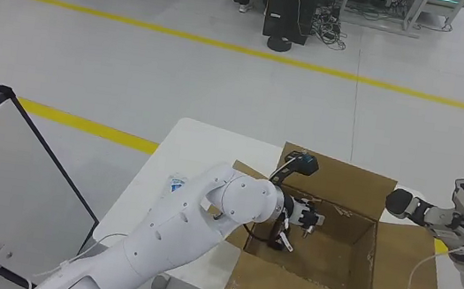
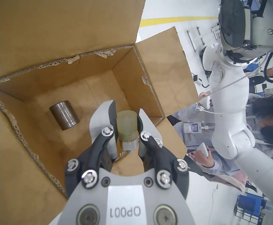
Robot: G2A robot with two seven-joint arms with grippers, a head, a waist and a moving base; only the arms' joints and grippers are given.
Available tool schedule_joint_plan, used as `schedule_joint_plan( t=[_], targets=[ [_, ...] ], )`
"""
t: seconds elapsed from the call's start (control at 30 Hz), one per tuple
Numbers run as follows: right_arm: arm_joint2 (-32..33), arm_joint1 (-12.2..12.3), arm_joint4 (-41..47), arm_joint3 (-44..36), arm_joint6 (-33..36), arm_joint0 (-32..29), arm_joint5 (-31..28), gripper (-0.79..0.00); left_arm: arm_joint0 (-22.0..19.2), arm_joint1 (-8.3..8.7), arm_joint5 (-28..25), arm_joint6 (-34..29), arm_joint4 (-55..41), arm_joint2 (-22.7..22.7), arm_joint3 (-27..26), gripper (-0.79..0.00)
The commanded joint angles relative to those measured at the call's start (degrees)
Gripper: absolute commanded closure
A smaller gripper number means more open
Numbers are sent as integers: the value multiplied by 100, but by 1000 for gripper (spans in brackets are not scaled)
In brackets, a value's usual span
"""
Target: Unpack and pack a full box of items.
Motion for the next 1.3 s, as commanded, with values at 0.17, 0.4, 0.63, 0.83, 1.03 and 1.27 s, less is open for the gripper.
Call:
schedule_joint_plan(
  t=[0.17,0.4,0.63,0.83,1.03,1.27],
  targets=[
    [0,0,0,0,0,0,0,-785,106,-15,-89,134,-105,54,37,0],
    [0,0,0,0,0,0,0,-785,-319,-291,-105,333,-578,576,893,0],
    [0,0,0,0,0,0,0,-785,-921,-712,308,744,-769,1160,2010,0],
    [0,0,0,0,0,0,0,-785,-1255,-1083,642,920,-896,1566,2752,0],
    [0,0,0,0,0,0,0,-785,-1365,-1396,660,1169,-1055,1786,3385,0],
    [0,0,0,0,0,0,0,-785,-1334,-1648,596,1385,-1012,1978,3964,0]
  ],
)
